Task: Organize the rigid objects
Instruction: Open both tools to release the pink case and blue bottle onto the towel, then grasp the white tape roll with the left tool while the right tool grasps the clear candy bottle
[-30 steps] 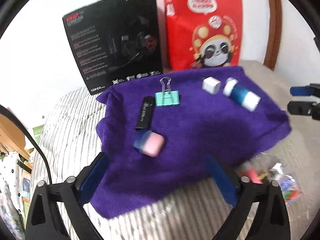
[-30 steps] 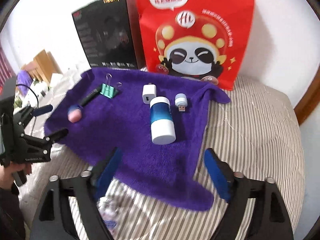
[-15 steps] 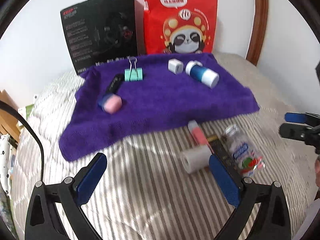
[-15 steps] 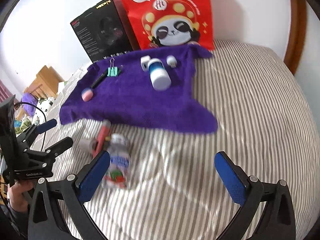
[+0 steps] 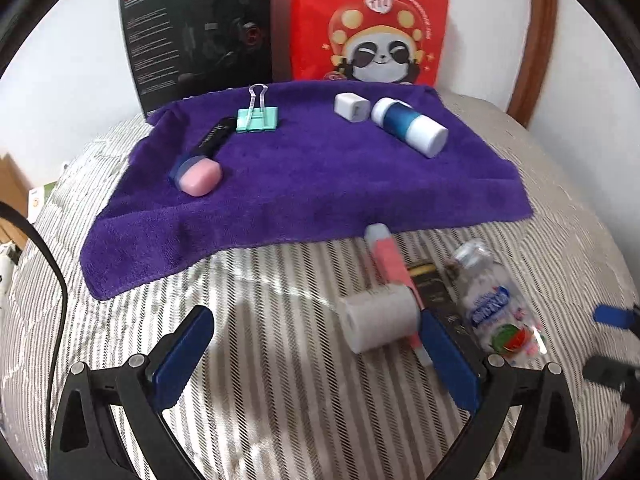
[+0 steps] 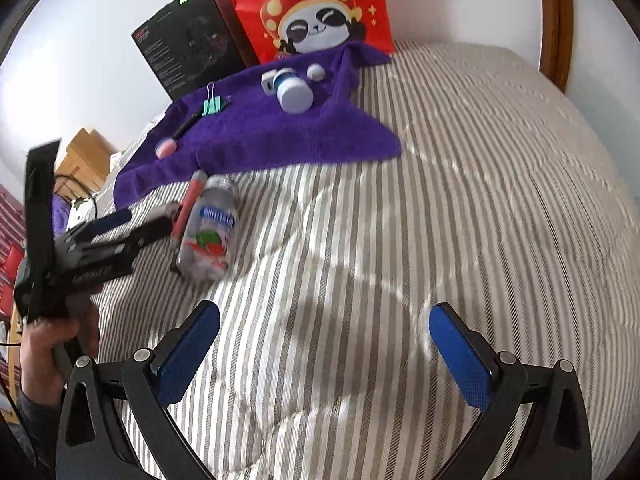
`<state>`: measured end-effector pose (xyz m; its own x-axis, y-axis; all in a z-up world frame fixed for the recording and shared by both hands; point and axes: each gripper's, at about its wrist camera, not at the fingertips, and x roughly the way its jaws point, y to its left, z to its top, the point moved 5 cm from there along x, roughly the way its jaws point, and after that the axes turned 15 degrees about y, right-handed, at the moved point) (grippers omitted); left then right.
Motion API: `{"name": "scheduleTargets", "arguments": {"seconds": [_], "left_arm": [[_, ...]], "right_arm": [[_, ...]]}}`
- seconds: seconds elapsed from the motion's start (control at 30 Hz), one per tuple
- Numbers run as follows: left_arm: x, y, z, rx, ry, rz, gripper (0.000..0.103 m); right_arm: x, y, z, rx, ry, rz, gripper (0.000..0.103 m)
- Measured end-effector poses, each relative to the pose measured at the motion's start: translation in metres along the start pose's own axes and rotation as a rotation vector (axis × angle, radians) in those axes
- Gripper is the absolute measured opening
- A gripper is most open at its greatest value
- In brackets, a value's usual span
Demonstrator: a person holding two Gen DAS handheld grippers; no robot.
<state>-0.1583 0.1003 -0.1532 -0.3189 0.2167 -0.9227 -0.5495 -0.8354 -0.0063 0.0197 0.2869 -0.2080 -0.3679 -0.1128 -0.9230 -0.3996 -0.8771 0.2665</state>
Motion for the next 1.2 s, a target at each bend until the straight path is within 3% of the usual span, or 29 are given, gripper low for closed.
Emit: {"name": "scheduleTargets", "arguments": {"seconds": [0.2,0.43,0.53,0.7,0.77,1.0,1.1,1.2], "left_arm": [[0.002,0.011,-0.002,-0.016,-0.007,0.073,0.103],[0.008,0.005,-0.001,0.003,0.002,0.067,0.099],[0.008,0.001,-0.001,0.025,0.001,0.056,0.083],[0.004,-0.008,-0.001,0.066,-0.012,-0.003,0.041],[0.003,-0.011,-0.001,0.082,-0.015,-0.013,0.029],[-0.002,0.0,-0.006,0.067,-0.003,-0.029,0.029],[-0.002,0.011,-0.008,0.052,0.005,-0.037,0.029],[-0.003,0.02,-0.011,0.043,0.006,-0.043,0.029]], "right_arm": [[0.001,0.002,-0.011,-0.015,-0.004,-0.028,0.103],[0.002,0.01,-0.007,-0.027,-0.029,-0.044,0.103],[0.006,0.016,-0.002,-0.034,-0.027,-0.053,0.103],[0.009,0.033,0.007,-0.052,-0.033,-0.007,0.103],[0.008,0.042,0.012,-0.058,-0.038,0.018,0.103],[0.019,0.07,0.034,-0.103,-0.048,0.015,0.101],[0.03,0.074,0.041,-0.101,-0.041,-0.02,0.1],[0.038,0.072,0.048,-0.09,-0.033,-0.074,0.094]]}}
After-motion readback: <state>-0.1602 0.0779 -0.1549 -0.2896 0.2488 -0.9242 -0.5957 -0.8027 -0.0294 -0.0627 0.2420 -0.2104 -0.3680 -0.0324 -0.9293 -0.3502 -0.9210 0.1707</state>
